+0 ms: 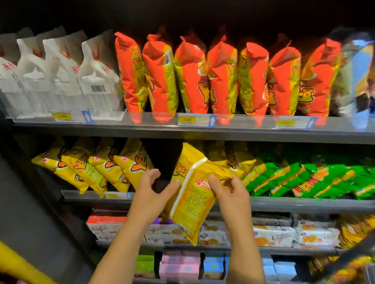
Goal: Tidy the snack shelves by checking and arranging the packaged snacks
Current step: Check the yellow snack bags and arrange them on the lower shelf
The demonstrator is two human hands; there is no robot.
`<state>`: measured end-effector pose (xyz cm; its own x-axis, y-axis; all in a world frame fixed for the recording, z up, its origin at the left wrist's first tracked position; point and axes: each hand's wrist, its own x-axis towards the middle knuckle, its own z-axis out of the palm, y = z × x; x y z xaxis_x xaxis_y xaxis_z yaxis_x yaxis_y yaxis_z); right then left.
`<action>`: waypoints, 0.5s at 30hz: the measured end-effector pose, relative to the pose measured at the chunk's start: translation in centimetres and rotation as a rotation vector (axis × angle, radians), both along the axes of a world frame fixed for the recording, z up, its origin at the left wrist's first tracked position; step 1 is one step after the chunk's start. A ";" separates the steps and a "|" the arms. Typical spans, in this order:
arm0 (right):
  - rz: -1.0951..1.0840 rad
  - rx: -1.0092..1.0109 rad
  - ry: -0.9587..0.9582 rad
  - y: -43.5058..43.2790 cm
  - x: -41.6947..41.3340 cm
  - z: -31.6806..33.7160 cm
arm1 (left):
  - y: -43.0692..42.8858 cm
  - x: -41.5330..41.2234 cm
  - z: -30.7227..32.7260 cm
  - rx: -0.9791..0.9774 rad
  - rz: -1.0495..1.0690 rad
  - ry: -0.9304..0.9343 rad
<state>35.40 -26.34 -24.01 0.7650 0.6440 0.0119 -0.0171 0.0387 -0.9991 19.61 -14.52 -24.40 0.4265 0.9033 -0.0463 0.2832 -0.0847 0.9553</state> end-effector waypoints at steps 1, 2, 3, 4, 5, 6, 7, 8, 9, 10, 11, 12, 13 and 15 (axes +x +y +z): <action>0.035 0.014 0.018 -1.2 0.4 0.1 | -1.0 0.0 0.2 -0.004 -0.049 0.003; 0.071 0.031 0.035 -2.4 0.7 0.2 | -2.1 0.0 0.5 -0.007 -0.092 0.012; 0.106 0.049 0.057 -3.6 1.0 0.3 | -3.3 0.0 0.7 -0.012 -0.136 0.016; 0.130 0.066 0.078 -4.6 1.3 0.3 | -4.5 0.1 0.9 -0.033 -0.175 0.009; 0.152 0.080 0.103 -5.6 1.6 0.3 | -5.7 0.3 1.0 -0.068 -0.203 -0.005; 0.170 0.091 0.121 -6.5 1.9 0.2 | -7.0 0.4 1.3 -0.102 -0.229 -0.021; 0.183 0.094 0.147 -7.3 2.1 0.3 | -8.3 0.6 1.5 -0.121 -0.253 -0.023; 0.199 0.103 0.164 -8.1 2.2 0.4 | -9.5 0.9 1.6 -0.126 -0.259 -0.017; 0.204 0.108 0.180 -8.7 2.2 0.5 | -10.6 1.2 1.5 -0.125 -0.245 -0.017; 0.205 0.109 0.178 -9.3 2.4 0.5 | -11.7 1.5 1.6 -0.123 -0.218 -0.028; 0.209 0.102 0.166 -10.0 2.5 0.4 | -12.7 1.9 1.7 -0.123 -0.182 -0.046; 0.221 0.097 0.155 -10.6 2.6 0.2 | -13.7 2.3 1.7 -0.124 -0.147 -0.064; 0.241 0.083 0.153 -11.4 2.6 0.1 | -14.5 2.6 1.8 -0.122 -0.112 -0.075; 0.300 0.029 0.161 -12.6 2.3 -0.1 | -16.1 3.4 2.0 -0.122 -0.059 -0.096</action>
<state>37.73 -38.96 -24.12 0.5351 0.8417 -0.0721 -0.1897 0.0365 -0.9812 23.01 -30.61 -22.40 0.4862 0.8668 -0.1109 0.1884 0.0199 0.9819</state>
